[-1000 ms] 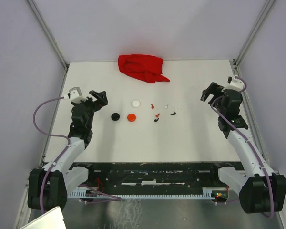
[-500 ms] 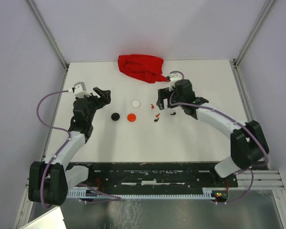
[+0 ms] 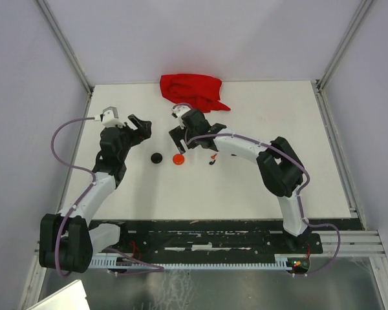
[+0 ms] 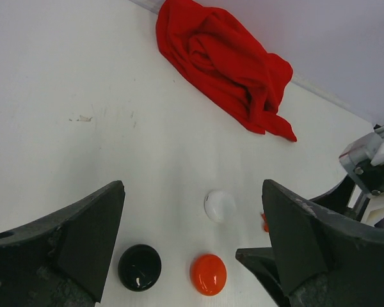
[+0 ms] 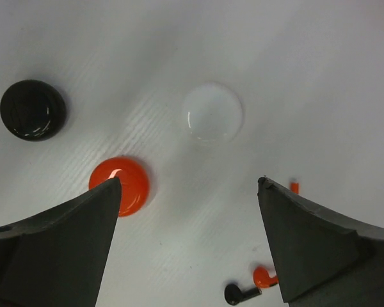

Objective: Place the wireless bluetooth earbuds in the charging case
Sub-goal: Pick up the charging case at the center of the board.

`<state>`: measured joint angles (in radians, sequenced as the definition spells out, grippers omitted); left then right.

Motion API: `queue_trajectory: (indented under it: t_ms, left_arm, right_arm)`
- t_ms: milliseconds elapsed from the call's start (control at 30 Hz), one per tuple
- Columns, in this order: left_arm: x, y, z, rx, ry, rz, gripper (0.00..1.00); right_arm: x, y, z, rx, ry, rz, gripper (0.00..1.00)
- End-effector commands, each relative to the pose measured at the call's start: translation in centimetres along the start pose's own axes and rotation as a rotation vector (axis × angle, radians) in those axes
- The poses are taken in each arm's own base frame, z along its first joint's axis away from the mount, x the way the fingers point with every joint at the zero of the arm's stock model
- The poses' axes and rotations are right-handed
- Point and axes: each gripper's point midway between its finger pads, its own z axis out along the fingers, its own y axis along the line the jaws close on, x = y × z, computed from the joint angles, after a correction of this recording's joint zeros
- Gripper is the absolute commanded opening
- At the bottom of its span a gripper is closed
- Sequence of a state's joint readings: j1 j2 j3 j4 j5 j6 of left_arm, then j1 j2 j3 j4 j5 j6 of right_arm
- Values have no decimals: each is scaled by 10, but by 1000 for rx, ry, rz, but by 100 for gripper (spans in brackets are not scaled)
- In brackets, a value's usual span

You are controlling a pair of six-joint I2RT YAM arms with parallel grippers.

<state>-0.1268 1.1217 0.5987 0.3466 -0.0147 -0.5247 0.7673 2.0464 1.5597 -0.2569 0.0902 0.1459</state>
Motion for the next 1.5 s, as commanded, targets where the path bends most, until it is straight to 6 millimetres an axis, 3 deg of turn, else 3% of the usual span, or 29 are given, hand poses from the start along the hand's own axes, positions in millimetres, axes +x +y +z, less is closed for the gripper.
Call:
queue_trajectory:
  t_ms: [0, 267, 667, 1467]
  left_arm:
    - [-19, -13, 4, 30, -22, 39, 94]
    - [-17, -6, 7, -10, -2, 69, 91]
    - [-14, -4, 10, -14, 14, 74, 91]
    - [-15, 0, 9, -38, 10, 77, 91]
  right_arm:
    - [-9, 18, 10, 11, 5, -60, 95]
    - [16, 46, 32, -5, 76, -86, 94]
    - [39, 64, 36, -25, 123, -99, 90]
    - [39, 72, 27, -58, 133, -88, 85]
